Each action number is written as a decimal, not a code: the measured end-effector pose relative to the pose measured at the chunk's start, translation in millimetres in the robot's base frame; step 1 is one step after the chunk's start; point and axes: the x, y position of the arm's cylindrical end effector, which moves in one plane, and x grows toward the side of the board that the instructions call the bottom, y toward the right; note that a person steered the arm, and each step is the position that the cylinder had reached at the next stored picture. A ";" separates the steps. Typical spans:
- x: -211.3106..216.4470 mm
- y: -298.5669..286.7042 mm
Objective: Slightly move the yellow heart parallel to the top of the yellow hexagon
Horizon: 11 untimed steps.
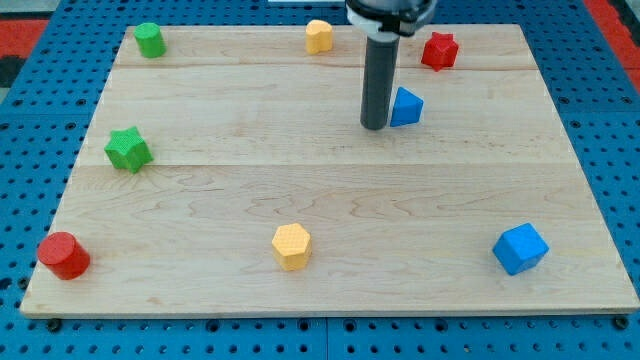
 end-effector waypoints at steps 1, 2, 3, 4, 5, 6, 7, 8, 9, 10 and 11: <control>-36.1 41.7; -93.1 64.9; -109.4 72.9; -81.9 89.8; -114.5 169.0; -173.5 176.4; -203.3 190.8; -204.6 145.0; -203.8 -1.6; -203.9 -60.2; -203.5 -69.9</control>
